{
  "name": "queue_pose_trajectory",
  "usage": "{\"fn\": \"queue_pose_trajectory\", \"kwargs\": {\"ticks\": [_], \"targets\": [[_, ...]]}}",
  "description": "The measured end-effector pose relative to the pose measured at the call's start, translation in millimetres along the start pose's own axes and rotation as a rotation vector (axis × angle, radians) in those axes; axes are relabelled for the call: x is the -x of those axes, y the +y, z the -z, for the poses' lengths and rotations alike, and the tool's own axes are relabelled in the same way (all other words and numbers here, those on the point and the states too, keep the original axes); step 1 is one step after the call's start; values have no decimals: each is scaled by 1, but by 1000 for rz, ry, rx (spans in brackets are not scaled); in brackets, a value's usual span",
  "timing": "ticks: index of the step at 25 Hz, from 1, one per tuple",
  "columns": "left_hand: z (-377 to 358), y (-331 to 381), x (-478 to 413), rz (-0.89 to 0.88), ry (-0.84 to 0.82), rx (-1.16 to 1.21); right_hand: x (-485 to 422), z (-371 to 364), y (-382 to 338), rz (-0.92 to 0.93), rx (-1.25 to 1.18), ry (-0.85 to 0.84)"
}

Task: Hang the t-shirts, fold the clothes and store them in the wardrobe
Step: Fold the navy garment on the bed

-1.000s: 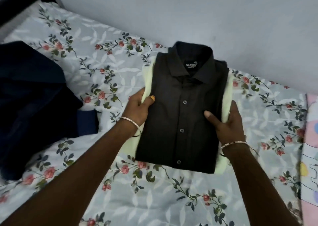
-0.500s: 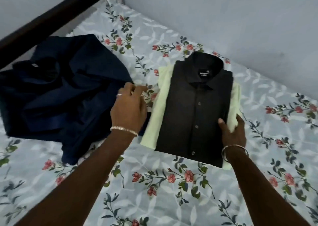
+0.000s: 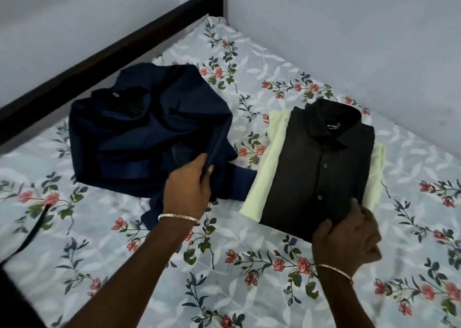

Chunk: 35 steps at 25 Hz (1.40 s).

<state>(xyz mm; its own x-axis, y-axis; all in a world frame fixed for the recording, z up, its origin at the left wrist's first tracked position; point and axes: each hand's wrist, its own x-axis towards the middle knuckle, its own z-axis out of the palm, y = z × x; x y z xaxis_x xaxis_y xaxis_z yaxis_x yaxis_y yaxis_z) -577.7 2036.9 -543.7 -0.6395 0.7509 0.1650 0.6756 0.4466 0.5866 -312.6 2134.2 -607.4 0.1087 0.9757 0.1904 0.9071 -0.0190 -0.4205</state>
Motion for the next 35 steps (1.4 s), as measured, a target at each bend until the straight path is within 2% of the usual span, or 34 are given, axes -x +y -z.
{"fn": "queue_pose_trajectory", "kwargs": {"ticks": [2, 3, 4, 6, 8, 9, 10, 11, 13, 14, 15, 17, 19, 21, 22, 24, 26, 28, 33, 35], "targets": [[11, 23, 23, -25, -10, 183, 20, 15, -28, 256, -263, -121], [15, 35, 36, -36, -27, 254, 29, 25, -43, 283, -438, -250], [20, 47, 50, -49, -47, 303, 35, 40, -63, 216, -593, -423], [31, 69, 77, -93, -76, 297, 40, 76, -103, -78, -856, -795], [40, 87, 102, -136, -120, 263, 35, 102, -130, -349, -1044, -1070], [49, 96, 114, -145, -150, 276, 34, 115, -140, -392, -1106, -1173], [60, 104, 126, -149, -179, 273, 34, 124, -143, -344, -1097, -1241], [71, 113, 139, -162, -188, 233, 36, 134, -145, -258, -1046, -1263], [96, 129, 161, -179, -209, 47, 43, 156, -144, -61, -916, -1186], [111, 137, 169, -165, -270, -15, 46, 170, -143, 12, -887, -1148], [128, 144, 174, -144, -334, -15, 48, 188, -144, 70, -881, -1128], [162, 151, 175, -66, -376, 231, 50, 227, -152, 186, -925, -1117], [196, 152, 174, 29, -152, 453, 48, 273, -162, 282, -941, -1083], [222, 146, 173, 111, 98, 403, 47, 324, -173, 378, -950, -1035], [231, 142, 172, 142, 146, 314, 47, 349, -178, 425, -960, -1006], [238, 138, 167, 238, 100, 122, 50, 397, -190, 494, -992, -989], [243, 143, 169, 350, 20, 17, 55, 441, -202, 537, -1041, -990], [248, 153, 179, 390, -1, -62, 62, 482, -211, 564, -1089, -993], [281, 175, 192, 468, 225, -47, 62, 572, -218, 587, -1139, -944], [301, 181, 198, 422, 327, -22, 58, 608, -215, 573, -1161, -911]]}}
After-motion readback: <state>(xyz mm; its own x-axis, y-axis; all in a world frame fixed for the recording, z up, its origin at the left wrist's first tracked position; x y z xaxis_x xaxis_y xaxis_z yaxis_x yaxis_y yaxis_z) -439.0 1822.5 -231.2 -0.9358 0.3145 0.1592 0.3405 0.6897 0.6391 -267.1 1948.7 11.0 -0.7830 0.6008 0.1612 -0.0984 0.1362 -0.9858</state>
